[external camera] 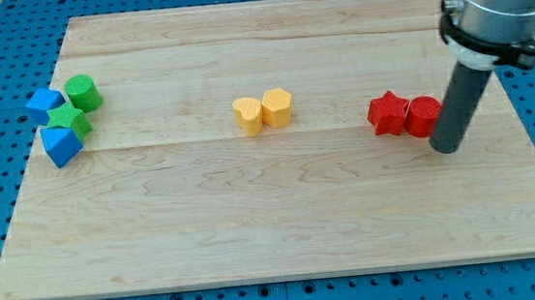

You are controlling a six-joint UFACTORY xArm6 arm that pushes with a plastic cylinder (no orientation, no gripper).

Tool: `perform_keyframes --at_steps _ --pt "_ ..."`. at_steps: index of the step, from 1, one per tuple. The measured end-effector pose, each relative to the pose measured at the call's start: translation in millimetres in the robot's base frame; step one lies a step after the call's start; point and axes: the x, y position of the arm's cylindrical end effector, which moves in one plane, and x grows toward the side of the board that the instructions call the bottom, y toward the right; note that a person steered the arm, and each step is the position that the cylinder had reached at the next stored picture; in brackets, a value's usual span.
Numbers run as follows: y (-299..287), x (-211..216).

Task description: Move the red blocks towards the yellow blocks

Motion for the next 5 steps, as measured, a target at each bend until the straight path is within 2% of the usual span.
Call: perform_keyframes --at_steps 2,3,5 --pt "42 -50" --pt "-8 -55" --pt "-1 -17"
